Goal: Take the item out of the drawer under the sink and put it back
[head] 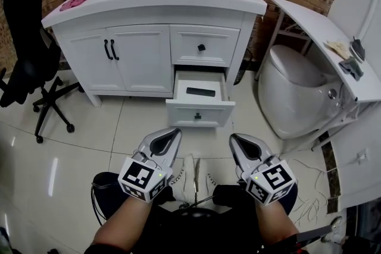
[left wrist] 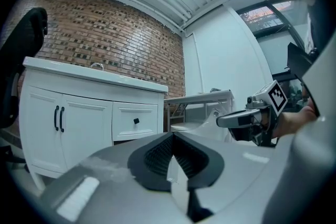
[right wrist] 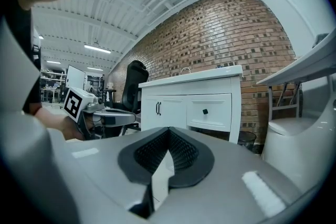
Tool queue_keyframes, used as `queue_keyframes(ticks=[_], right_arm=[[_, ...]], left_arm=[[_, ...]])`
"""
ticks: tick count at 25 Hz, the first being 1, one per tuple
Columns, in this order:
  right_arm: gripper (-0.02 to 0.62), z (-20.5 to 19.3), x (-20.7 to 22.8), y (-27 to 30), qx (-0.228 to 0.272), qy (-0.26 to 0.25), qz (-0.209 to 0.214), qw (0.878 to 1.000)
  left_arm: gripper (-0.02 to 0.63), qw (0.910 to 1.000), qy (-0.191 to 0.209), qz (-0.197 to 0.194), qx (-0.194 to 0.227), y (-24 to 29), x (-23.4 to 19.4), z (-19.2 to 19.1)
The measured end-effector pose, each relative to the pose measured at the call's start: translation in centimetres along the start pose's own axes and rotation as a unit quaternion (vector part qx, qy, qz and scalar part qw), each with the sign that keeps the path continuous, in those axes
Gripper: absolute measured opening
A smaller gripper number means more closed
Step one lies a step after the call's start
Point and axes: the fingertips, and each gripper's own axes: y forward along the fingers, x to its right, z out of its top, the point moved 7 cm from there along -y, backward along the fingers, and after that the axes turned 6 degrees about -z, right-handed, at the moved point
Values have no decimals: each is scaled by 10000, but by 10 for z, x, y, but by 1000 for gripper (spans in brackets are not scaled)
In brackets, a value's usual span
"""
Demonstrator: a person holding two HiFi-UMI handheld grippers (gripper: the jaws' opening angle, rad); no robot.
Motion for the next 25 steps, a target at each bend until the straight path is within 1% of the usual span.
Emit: queue_keyframes(ticks=[25], right_arm=[[6,-1,-5,-1,-8,6,14,10000]], left_arm=[[5,10000,12,70,38,-5,-1,2]])
